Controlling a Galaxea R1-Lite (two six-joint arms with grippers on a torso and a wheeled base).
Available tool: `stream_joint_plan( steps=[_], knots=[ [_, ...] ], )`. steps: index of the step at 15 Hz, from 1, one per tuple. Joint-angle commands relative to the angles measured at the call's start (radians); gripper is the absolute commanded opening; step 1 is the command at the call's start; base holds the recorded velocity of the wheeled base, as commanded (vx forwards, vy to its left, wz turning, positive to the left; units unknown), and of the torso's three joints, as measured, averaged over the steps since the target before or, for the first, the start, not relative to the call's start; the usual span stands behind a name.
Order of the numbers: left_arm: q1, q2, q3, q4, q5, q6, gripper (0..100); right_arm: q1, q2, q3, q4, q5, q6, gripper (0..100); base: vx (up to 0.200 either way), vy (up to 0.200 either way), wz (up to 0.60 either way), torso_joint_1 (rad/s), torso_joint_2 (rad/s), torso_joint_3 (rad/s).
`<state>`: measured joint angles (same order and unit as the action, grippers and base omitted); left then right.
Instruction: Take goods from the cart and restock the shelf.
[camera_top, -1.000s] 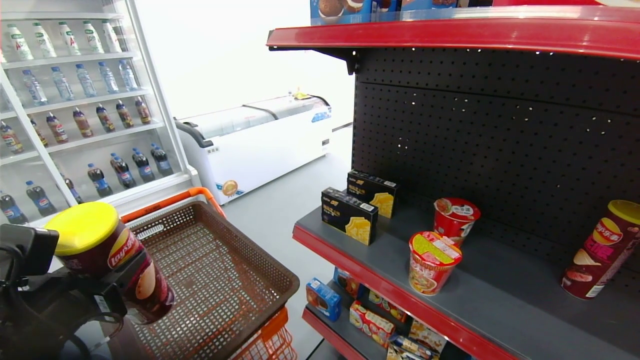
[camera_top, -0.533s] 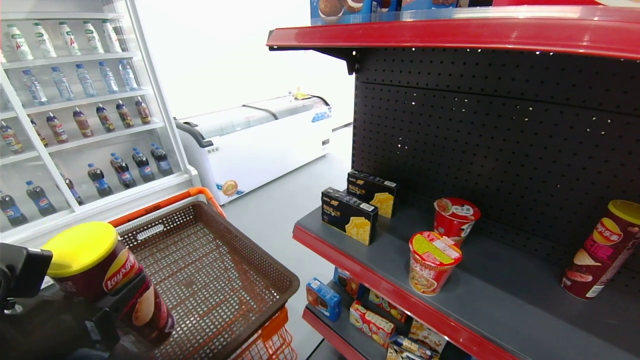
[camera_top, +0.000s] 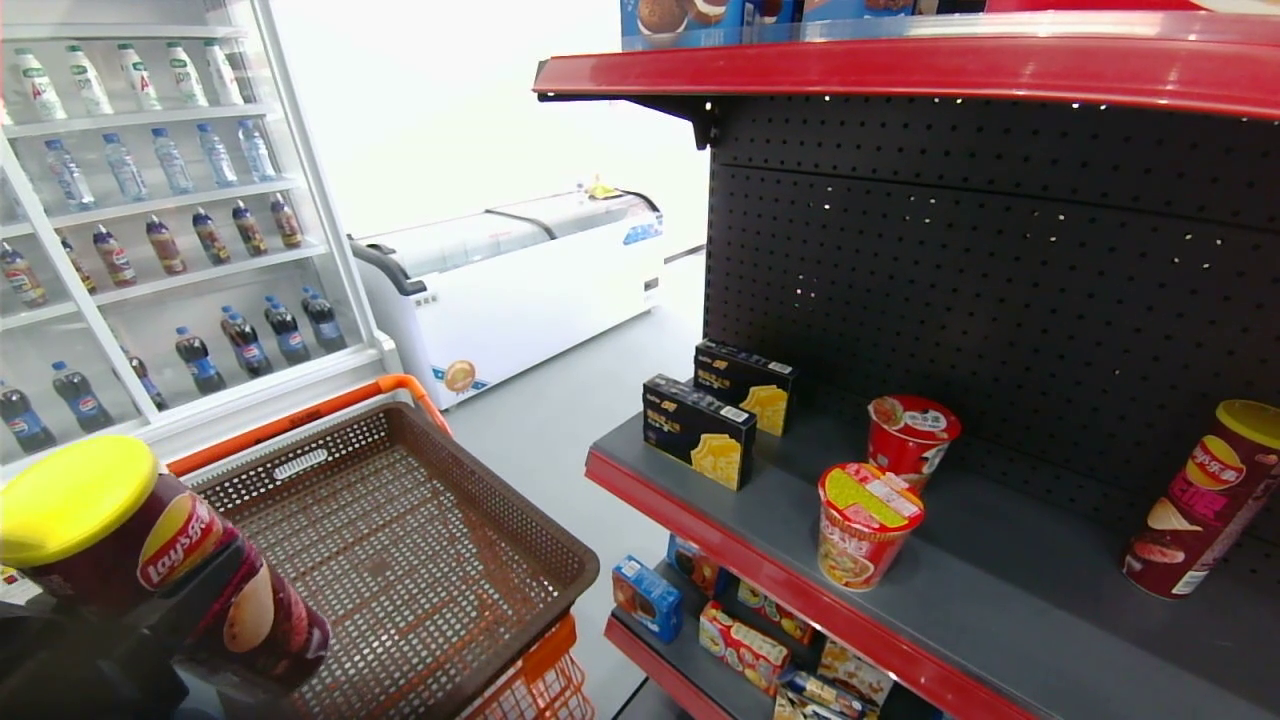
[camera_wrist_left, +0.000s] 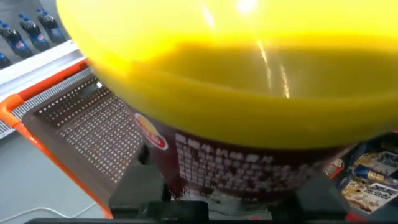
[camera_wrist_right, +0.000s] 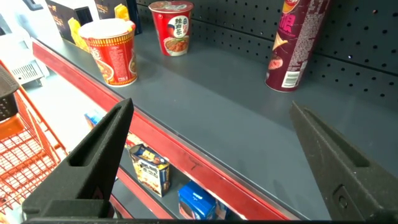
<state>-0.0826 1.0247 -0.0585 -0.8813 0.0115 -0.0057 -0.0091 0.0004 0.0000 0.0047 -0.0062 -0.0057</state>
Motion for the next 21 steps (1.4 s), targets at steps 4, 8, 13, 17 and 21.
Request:
stream_joint_plan(
  steps=[4,8,13,17,21],
  knots=[
    [-0.020,-0.201,-0.037,0.277,-0.028,0.004,0,0.000,0.000,0.000,-0.002,0.003,-0.002,100,0.000,0.000,0.00,0.000,0.00,0.000],
    [-0.020,-0.311,-0.092,0.469,-0.030,0.003,0,0.000,0.000,0.000,0.000,0.003,0.000,100,0.000,0.000,-0.30,-0.002,0.00,0.002],
    [-0.020,-0.305,-0.121,0.472,-0.028,0.003,0,0.000,0.000,-0.002,0.000,0.003,0.000,100,0.000,0.000,-0.60,0.005,0.00,-0.001],
    [-0.020,-0.290,-0.124,0.470,-0.030,0.001,0,0.000,0.000,0.000,0.000,0.003,0.000,100,0.000,0.000,-0.60,0.002,0.00,0.005],
    [-0.020,-0.290,-0.127,0.472,-0.030,0.001,0,0.000,0.000,-0.002,0.000,0.003,0.000,100,0.000,0.000,-0.60,0.002,0.00,0.004]
  ],
)
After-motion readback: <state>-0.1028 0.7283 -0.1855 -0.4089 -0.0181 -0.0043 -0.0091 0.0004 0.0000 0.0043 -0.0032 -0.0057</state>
